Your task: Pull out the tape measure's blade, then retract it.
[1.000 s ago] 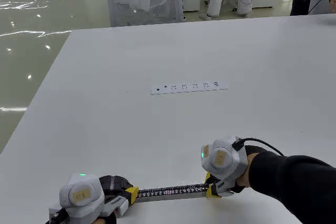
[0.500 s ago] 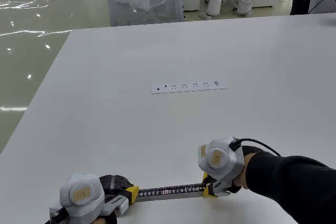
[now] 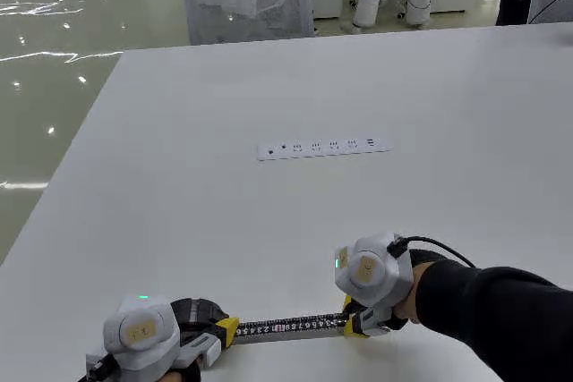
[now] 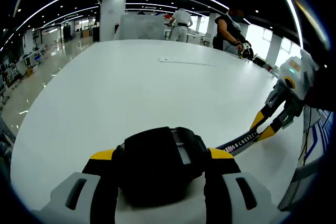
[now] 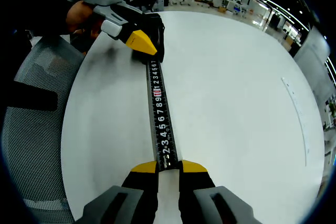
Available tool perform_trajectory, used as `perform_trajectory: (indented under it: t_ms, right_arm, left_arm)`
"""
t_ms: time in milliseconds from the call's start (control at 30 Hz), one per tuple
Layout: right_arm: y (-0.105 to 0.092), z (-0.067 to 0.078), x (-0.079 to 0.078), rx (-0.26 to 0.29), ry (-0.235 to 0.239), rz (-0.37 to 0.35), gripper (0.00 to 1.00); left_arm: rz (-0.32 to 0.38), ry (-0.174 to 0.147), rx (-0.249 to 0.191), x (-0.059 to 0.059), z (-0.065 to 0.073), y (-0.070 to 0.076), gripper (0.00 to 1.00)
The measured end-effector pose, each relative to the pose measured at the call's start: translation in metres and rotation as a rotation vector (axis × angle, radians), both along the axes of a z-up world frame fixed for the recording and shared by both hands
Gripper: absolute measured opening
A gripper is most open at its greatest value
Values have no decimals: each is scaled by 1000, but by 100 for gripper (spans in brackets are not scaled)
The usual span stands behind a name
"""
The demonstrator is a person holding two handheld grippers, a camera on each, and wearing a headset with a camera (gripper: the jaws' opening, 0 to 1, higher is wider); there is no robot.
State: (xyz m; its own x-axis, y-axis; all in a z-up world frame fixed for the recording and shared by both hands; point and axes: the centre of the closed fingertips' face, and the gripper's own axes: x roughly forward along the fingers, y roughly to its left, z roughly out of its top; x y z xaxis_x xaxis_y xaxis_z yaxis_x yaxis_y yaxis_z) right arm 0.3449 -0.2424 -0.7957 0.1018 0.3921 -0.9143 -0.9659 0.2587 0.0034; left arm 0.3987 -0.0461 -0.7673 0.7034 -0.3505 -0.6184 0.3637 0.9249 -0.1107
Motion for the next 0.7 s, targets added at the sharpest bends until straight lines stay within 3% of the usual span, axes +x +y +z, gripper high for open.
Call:
perform_trajectory:
  t_ms: [700]
  right_arm:
    - [11, 0, 2, 8, -5, -13, 11]
  left_arm:
    - [-2, 5, -2, -1, 1, -1, 63]
